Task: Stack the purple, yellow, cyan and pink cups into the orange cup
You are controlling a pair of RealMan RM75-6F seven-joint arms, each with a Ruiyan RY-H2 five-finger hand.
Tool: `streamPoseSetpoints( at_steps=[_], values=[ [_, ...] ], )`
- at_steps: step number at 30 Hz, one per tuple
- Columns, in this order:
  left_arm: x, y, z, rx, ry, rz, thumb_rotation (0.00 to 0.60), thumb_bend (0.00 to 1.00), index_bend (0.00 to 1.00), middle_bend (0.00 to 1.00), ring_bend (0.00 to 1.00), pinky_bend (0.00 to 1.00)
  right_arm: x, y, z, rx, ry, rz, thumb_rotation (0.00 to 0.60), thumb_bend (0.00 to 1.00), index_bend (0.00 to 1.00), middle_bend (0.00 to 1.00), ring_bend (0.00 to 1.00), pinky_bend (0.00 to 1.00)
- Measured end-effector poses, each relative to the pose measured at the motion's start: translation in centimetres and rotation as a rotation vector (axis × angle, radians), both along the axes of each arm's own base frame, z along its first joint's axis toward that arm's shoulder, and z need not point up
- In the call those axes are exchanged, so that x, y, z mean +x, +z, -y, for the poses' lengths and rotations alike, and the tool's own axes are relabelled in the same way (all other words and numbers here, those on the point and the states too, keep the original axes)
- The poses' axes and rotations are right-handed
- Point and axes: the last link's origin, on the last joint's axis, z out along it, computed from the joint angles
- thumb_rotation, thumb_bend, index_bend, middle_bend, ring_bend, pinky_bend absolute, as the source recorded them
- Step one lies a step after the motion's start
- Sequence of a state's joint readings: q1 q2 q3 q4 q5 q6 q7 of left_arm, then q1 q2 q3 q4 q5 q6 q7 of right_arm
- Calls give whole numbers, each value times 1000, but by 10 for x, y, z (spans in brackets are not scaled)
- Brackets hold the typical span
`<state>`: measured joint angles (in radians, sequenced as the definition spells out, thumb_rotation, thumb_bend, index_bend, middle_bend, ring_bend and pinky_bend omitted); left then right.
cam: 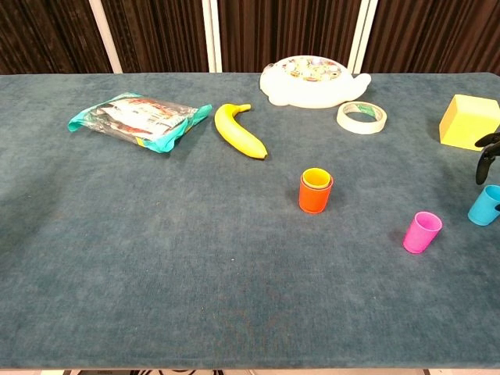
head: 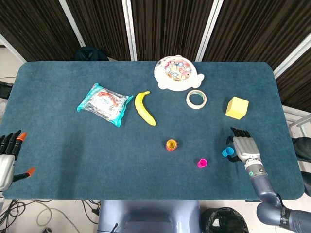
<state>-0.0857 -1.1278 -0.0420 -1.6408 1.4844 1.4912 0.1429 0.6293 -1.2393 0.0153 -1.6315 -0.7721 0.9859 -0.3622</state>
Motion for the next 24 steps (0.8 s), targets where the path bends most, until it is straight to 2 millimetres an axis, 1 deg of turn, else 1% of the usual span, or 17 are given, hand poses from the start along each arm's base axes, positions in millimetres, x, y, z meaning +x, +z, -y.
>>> streamPoseSetpoints(
  at_steps=[5, 8, 13, 24],
  values=[
    [0, -1, 0, -1, 0, -1, 600, 0, 0, 0, 0, 38, -2, 0, 1, 0, -3, -2, 600, 357, 418, 0, 20, 14],
    [0, -1, 0, -2, 0, -2, 600, 0, 0, 0, 0, 38, -2, 0, 6, 3, 0, -4, 600, 362, 435, 0, 20, 17],
    [0, -1, 0, -2, -1, -3, 600, 0, 0, 0, 0, 38, -5, 0, -2, -4, -2, 3, 600, 363, 456, 0, 21, 20],
    [0, -2, 0, -2, 0, -3, 600, 0, 0, 0, 0, 38, -5, -2, -1, -2, -11, 8, 600, 365, 503, 0, 23, 20]
  ],
)
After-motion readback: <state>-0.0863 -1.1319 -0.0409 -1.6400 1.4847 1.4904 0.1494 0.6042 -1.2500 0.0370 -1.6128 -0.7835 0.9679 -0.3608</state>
